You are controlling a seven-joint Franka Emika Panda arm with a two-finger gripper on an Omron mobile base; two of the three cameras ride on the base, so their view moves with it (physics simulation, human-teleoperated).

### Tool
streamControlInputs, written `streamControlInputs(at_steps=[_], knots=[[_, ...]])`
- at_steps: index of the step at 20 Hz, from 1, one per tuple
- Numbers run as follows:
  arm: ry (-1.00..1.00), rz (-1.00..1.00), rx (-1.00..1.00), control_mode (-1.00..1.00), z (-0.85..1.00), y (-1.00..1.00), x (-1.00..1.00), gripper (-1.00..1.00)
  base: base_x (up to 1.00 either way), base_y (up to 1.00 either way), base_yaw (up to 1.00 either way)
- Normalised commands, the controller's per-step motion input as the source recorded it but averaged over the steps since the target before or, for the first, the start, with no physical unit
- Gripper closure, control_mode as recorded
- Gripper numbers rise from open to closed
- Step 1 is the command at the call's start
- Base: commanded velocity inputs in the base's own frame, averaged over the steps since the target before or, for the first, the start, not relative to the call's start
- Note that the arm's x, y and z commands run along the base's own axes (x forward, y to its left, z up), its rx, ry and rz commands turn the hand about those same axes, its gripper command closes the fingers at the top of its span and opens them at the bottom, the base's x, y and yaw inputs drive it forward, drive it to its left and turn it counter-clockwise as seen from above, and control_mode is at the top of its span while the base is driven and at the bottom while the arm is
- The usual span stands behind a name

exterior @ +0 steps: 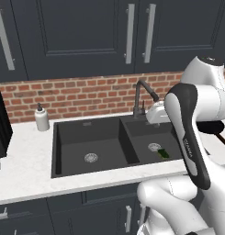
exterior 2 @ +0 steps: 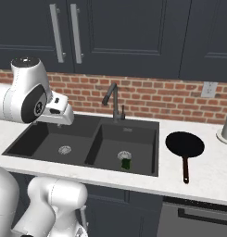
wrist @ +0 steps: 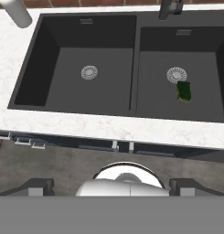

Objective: Pick the pan and sponge and place them into the sink. Then turn on the water.

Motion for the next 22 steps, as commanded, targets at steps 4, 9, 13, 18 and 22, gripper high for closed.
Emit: streamControlInputs(at_steps=[4, 9, 13, 18, 22], knots=[[0.0, 0.0, 0.0, 1.0, 0.0, 0.0, 0.0, -1.0, 0.0, -0.21, 0.0], [0.0, 0.0, 0.0, 1.0, 0.0, 0.0, 0.0, -1.0, 0.0, -0.29, -0.01], [0.0, 0.0, 0.0, 1.0, 0.0, 0.0, 0.0, -1.0, 0.0, -0.43, -0.01], [0.0, 0.0, 0.0, 1.0, 0.0, 0.0, 0.0, -1.0, 0.02, -0.37, -0.01], [0.0, 0.0, 0.0, 1.0, 0.0, 0.0, 0.0, -1.0, 0.01, -0.34, -0.01]])
